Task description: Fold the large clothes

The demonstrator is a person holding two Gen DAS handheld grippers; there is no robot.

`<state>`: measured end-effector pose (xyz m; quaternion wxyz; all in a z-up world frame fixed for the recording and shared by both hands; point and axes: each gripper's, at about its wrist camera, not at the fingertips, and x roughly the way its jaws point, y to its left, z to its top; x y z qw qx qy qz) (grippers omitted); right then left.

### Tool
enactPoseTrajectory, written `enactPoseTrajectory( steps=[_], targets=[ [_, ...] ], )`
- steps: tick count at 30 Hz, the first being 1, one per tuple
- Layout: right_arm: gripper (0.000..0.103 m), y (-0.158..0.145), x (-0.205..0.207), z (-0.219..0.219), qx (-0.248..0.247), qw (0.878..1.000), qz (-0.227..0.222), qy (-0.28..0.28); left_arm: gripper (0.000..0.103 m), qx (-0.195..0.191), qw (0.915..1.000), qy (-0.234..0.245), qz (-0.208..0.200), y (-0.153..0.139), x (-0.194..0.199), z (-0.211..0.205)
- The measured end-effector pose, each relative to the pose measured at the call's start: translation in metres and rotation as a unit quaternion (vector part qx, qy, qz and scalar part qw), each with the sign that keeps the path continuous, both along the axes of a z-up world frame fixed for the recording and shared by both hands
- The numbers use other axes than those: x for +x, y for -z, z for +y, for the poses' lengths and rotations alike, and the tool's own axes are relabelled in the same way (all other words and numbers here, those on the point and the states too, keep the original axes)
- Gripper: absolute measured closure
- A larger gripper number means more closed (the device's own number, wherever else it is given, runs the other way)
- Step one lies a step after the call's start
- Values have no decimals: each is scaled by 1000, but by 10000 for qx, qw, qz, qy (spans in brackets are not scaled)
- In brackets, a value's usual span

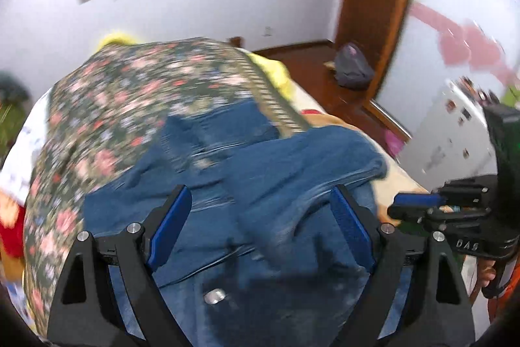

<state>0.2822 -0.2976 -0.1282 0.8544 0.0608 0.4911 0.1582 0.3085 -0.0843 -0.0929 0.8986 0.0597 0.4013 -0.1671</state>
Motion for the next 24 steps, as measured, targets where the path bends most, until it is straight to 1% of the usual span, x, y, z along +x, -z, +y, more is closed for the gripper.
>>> enactPoseTrajectory(
  steps=[3, 5, 7, 10, 12, 13, 14, 15, 16, 17, 18, 19, 20, 22, 24],
  targets=[
    [92, 0, -4, -44, -97, 9982, -55, 588, 16, 237, 9987, 436, 115, 10, 10, -44],
    [92, 2, -6, -65, -107, 9963, -35, 853, 16, 469, 9959, 721, 282, 24, 18, -80],
    [92, 3, -11, -88, -89, 9938, -28, 1112, 16, 620, 9925, 963, 422, 38, 23, -105],
    [92, 6, -19, -113, 14, 9905, 3, 1376, 16, 984, 9865, 1159, 612, 62, 32, -139],
    [92, 10, -23, -124, 110, 9886, 61, 1501, 16, 1195, 9828, 1254, 636, 74, 35, -152],
    [92, 13, -25, -128, 144, 9879, 101, 1542, 19, 1405, 9802, 1259, 602, 84, 38, -160],
    [92, 16, -27, -131, 175, 9874, 139, 1570, 30, 1501, 9793, 1239, 559, 88, 41, -163],
    [92, 18, -30, -132, 198, 9872, 164, 1577, 35, 1670, 9777, 1162, 514, 95, 44, -166],
    [92, 21, -31, -133, 216, 9871, 202, 1574, 44, 1711, 9777, 1102, 515, 99, 47, -166],
    [92, 24, -31, -132, 228, 9871, 234, 1568, 50, 1673, 9791, 1037, 515, 100, 49, -164],
    [92, 27, -31, -132, 243, 9871, 266, 1557, 53, 1549, 9815, 994, 519, 99, 51, -161],
    [92, 29, -31, -131, 263, 9873, 296, 1536, 65, 1327, 9850, 953, 548, 95, 51, -156],
    [92, 30, -32, -127, 278, 9875, 314, 1519, 71, 1149, 9872, 931, 592, 91, 51, -153],
    [92, 33, -28, -122, 291, 9882, 345, 1465, 77, 768, 9917, 857, 578, 76, 48, -145],
    [92, 36, -24, -116, 297, 9890, 362, 1406, 81, 461, 9941, 808, 564, 62, 46, -138]
  ],
)
